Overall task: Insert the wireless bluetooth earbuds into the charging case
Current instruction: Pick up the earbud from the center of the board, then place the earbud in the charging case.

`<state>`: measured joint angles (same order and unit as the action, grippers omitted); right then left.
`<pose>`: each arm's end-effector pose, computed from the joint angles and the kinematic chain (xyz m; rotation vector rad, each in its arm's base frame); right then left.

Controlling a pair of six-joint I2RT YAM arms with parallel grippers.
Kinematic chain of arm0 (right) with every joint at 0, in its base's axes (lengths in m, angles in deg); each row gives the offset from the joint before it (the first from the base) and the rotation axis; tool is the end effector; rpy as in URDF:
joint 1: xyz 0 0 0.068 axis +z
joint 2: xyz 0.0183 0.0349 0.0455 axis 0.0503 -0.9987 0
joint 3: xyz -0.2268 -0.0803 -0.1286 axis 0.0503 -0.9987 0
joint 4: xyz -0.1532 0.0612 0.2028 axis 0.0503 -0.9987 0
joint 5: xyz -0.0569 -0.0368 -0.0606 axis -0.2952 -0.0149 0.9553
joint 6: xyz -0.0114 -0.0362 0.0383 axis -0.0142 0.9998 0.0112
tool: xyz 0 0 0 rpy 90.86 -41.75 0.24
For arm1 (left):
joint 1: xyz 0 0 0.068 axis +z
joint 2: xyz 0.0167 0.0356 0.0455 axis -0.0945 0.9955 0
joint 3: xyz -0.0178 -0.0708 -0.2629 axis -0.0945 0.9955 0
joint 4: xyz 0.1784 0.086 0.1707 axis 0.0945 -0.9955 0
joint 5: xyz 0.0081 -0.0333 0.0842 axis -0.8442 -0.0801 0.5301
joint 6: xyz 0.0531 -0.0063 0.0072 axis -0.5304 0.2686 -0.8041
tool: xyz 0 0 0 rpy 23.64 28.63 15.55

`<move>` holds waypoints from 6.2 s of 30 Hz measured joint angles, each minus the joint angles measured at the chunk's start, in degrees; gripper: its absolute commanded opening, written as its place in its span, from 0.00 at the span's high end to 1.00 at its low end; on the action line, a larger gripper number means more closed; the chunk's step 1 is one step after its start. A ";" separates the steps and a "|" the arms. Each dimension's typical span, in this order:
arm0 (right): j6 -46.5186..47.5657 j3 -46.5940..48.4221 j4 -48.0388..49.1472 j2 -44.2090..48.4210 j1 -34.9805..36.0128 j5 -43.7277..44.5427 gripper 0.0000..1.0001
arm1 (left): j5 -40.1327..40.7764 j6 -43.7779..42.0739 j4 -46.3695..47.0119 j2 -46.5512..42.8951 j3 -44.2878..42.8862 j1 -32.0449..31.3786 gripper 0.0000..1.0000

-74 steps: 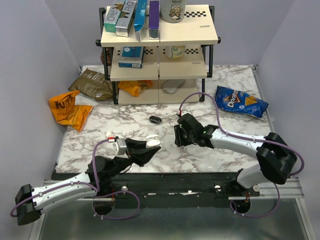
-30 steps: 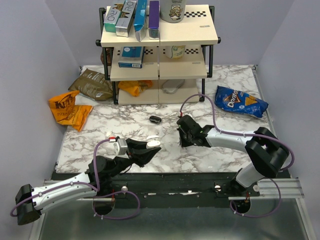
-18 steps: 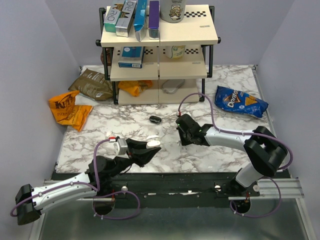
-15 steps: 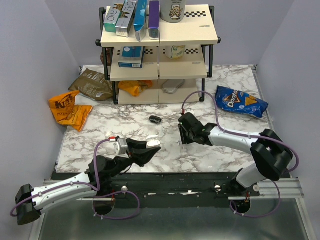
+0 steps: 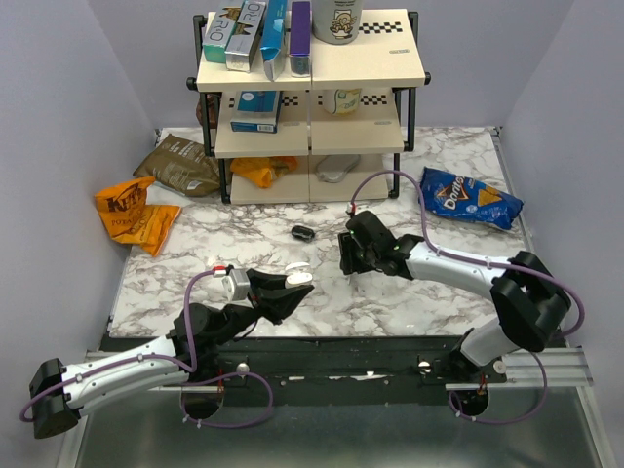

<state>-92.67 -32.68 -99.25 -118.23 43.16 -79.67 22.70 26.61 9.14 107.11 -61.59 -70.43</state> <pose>0.2196 0.2205 0.1860 -0.3519 2.4936 0.3591 0.0571 -0.1165 0.2416 0.4564 1.2011 -1.2066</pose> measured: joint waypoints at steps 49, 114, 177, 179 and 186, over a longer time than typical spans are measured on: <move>-4.79 1.46 -1.22 -6.29 2.03 0.11 0.59 | 0.37 1.29 -1.25 -1.66 0.00 -0.22 1.00; -5.57 16.90 -21.29 -14.71 0.39 -5.31 0.46 | 1.44 1.29 -2.58 -2.91 -0.02 -1.11 1.00; -0.20 20.79 -24.63 2.12 0.37 8.52 0.99 | 4.42 -0.68 1.49 2.38 -0.28 -1.14 1.00; 1.88 22.03 -24.22 6.67 0.37 10.03 0.99 | 5.09 -2.01 2.89 4.48 -0.83 -1.14 1.00; 8.94 23.02 -18.75 20.50 0.74 12.59 0.99 | 6.93 -7.23 11.04 16.09 -4.57 -0.96 1.00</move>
<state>-83.73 -9.66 -118.00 -97.73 43.90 -67.08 29.62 19.37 20.18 123.20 -66.15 -71.40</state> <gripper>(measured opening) 0.277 0.367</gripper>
